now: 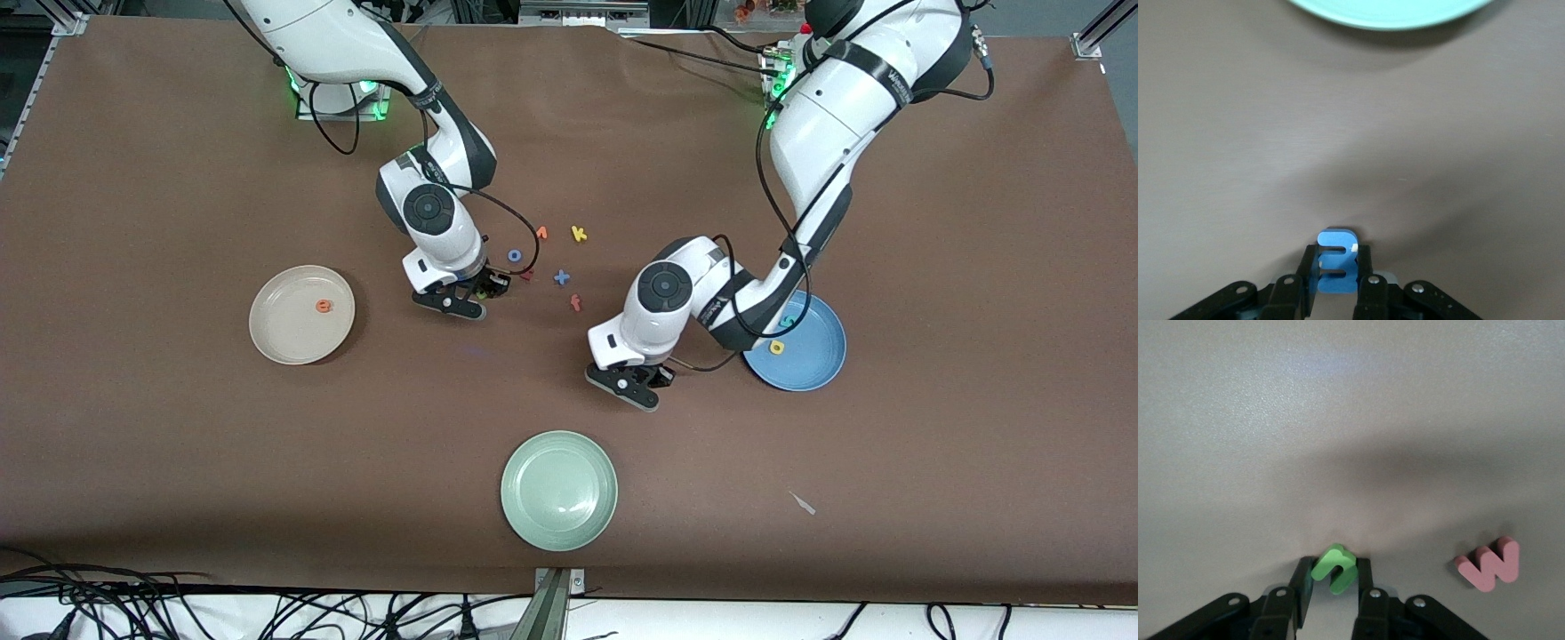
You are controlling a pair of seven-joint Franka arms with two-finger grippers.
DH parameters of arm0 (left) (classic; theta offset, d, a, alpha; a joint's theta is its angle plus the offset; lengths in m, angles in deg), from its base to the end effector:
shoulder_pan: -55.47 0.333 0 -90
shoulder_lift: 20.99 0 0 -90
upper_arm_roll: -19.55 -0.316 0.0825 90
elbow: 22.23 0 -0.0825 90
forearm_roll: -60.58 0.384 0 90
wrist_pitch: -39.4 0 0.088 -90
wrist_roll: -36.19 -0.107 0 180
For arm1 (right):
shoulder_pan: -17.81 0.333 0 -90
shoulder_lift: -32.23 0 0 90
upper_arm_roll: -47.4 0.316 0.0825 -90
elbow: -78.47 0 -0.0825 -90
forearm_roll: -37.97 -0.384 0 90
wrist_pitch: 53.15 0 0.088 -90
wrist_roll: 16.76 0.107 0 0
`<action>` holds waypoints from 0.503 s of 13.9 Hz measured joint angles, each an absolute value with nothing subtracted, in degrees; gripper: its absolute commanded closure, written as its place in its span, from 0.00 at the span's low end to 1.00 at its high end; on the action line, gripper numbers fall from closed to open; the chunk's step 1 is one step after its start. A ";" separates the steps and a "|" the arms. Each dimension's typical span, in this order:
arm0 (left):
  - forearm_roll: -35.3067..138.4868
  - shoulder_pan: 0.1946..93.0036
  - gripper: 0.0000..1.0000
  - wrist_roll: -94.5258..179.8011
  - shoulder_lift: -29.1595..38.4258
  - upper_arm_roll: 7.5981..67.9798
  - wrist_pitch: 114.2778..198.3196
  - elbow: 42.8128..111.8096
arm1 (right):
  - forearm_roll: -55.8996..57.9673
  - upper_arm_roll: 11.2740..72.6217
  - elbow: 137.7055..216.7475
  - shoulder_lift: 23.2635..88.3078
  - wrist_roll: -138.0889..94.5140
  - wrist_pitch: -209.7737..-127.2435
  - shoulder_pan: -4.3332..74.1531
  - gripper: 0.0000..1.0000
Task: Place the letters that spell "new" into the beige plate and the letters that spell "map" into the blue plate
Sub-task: 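Drop the E on the blue plate while the right gripper drops the u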
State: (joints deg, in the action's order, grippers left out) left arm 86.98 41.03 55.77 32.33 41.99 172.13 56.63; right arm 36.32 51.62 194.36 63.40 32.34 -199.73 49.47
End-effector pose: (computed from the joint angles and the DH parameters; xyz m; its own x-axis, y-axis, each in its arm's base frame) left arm 0.6329 -0.3841 0.1869 0.8981 -0.4288 0.0980 -0.4291 -0.9031 -0.0183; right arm 0.4862 0.3507 0.1764 0.9642 -0.2613 -0.0460 -0.2627 -0.9644 -0.0289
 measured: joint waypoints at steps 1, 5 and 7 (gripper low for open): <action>86.98 41.90 0.96 55.43 31.62 42.13 169.59 56.16 | 36.32 51.62 194.37 63.39 32.27 -199.73 49.47 0.74; 86.98 47.10 0.96 51.41 26.91 44.56 156.67 55.65 | 36.33 51.10 192.69 62.86 30.28 -196.48 49.44 0.76; 86.98 50.68 0.96 47.76 25.14 46.17 149.46 55.89 | 36.34 48.88 190.54 60.76 25.85 -189.69 49.37 0.76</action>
State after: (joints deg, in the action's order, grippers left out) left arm 86.98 50.68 47.76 25.14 46.17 149.46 55.89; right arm 36.34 48.88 190.54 60.76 25.85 -189.69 49.37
